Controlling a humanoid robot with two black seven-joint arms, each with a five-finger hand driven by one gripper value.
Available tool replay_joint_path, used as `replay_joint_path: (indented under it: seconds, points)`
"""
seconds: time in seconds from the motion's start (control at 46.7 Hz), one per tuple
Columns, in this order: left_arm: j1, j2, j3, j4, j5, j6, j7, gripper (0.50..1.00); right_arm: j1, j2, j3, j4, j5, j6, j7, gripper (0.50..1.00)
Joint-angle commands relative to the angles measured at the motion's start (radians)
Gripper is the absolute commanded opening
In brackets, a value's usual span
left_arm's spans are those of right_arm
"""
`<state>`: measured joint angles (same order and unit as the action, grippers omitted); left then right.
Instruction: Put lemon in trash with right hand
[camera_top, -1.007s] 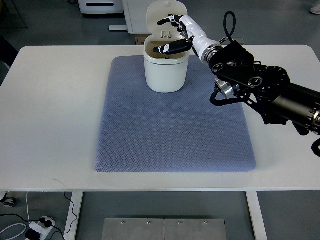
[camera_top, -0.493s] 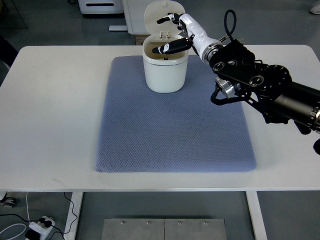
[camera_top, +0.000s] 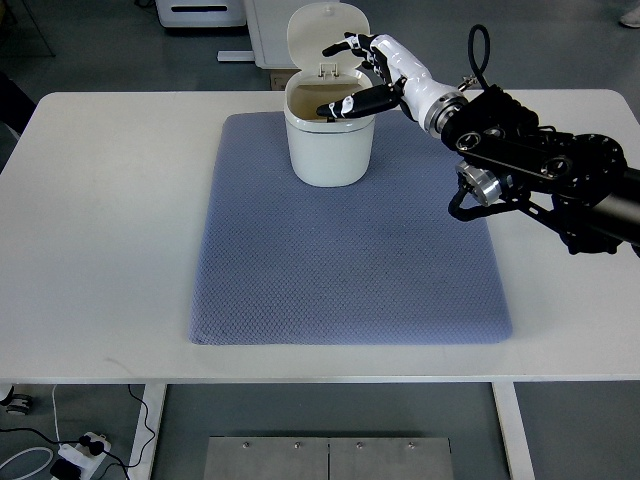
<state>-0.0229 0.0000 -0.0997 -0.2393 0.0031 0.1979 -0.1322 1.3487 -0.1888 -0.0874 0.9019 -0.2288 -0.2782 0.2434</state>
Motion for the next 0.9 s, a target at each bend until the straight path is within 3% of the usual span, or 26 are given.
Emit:
replay_joint_path:
  seconds: [0.0,0.321,0.471,0.879]
  points:
    - [0.0,0.0,0.0,0.0,0.0,0.0,0.0,1.0,-0.003,-0.037,0.001,0.041,0.002,-0.001,0.01,1.0]
    - [0.0,0.0,0.0,0.0,0.0,0.0,0.0,1.0,-0.054,-0.193,0.011,0.166,0.0,-0.003,0.036,1.0]
    - [0.0,0.0,0.0,0.0,0.0,0.0,0.0,1.0,-0.079,-0.254,0.012,0.192,0.002,-0.003,0.068,1.0]
    - [0.0,0.0,0.0,0.0,0.0,0.0,0.0,1.0,-0.213,-0.36,0.109,0.227,0.006,-0.003,0.077,1.0]
